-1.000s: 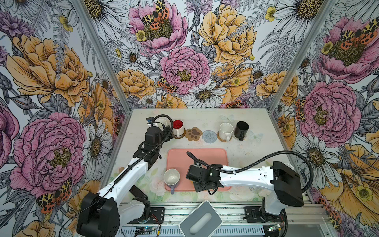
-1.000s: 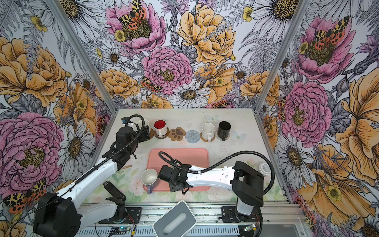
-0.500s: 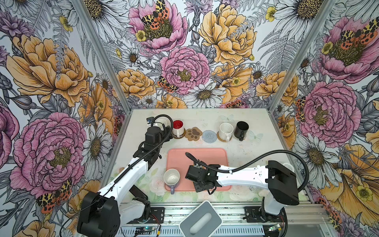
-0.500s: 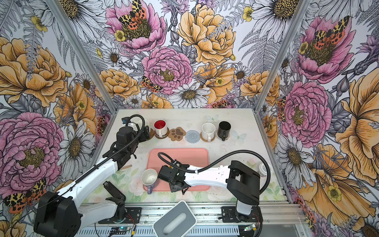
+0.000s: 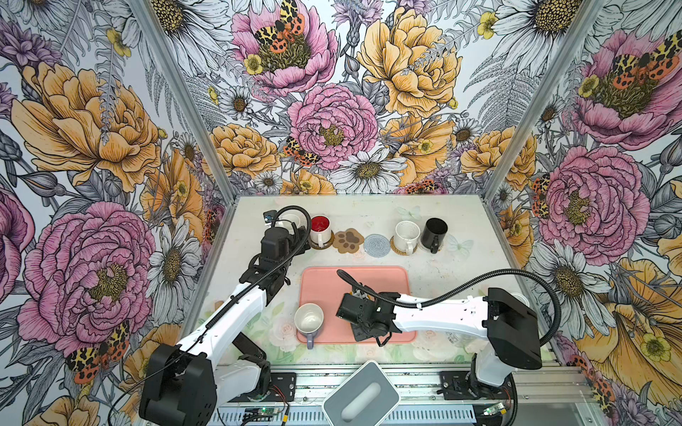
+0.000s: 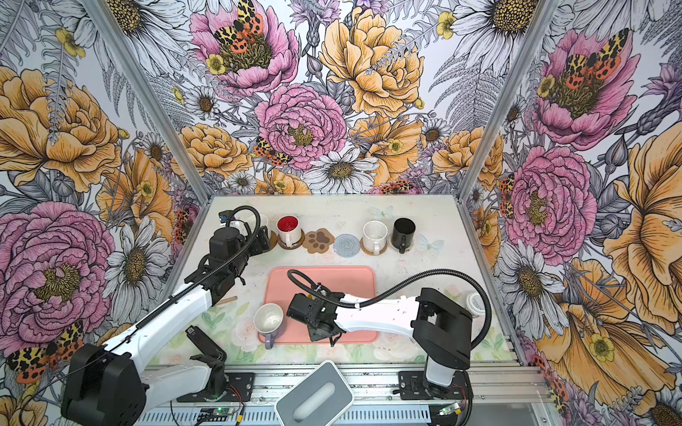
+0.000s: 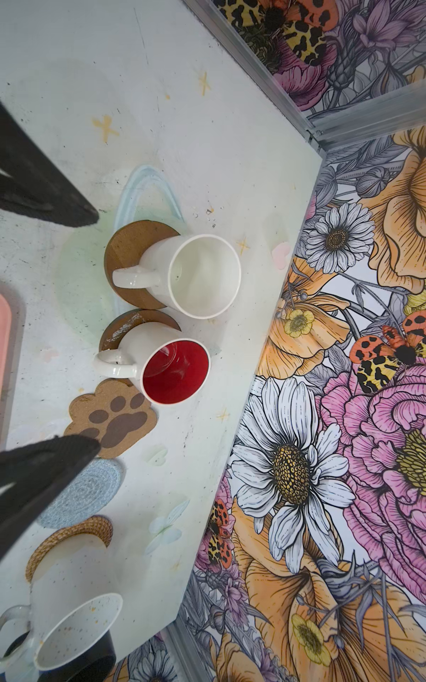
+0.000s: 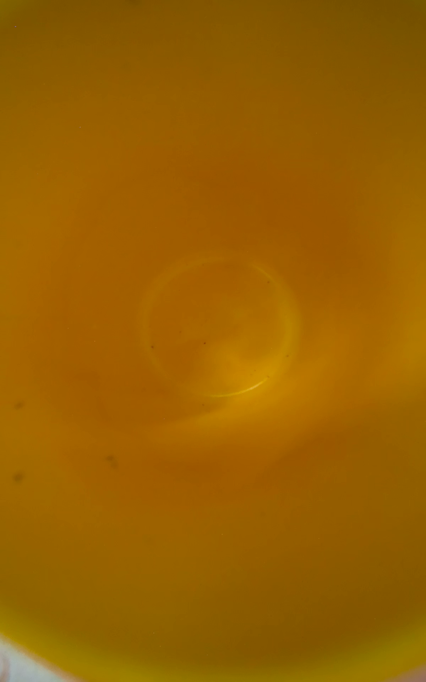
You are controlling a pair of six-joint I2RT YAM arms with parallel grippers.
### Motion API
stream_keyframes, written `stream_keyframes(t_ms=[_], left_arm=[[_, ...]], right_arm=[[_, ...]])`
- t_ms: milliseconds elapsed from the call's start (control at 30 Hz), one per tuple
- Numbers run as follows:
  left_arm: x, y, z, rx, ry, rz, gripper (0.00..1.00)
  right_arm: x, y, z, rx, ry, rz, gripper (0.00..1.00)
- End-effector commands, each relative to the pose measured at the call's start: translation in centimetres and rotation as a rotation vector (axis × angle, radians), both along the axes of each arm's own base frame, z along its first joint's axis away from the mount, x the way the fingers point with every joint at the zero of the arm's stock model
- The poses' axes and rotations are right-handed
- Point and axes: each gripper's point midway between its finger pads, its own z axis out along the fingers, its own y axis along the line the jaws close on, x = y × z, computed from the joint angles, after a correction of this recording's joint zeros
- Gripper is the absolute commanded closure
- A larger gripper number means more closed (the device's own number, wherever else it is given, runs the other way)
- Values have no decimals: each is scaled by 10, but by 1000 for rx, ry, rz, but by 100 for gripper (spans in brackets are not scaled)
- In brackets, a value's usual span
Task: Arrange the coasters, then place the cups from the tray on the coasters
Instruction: 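Close the right gripper inside the yellow mug's rim and lift it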
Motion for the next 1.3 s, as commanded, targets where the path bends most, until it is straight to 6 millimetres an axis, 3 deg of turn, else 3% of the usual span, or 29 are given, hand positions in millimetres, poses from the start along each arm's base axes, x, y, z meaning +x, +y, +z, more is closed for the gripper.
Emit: stream_keyframes(t_ms=[0, 300, 500, 1100, 1267], left_arm=[[1, 1, -2, -13, 1, -2, 10], [3, 2, -6, -8, 11, 0, 10], [4, 2, -8, -6, 18, 3, 10], [7, 0, -9, -15, 19, -5, 10], [7, 0, -9, -15, 19, -6, 10]], right_arm=[[17, -3, 25, 35, -102, -17, 100], [38, -8, 43, 36, -179, -28, 100], [45, -12, 45, 26, -198, -36, 100], [34, -14, 2, -52, -112, -57, 100], [32, -13, -5, -64, -102, -57, 87]])
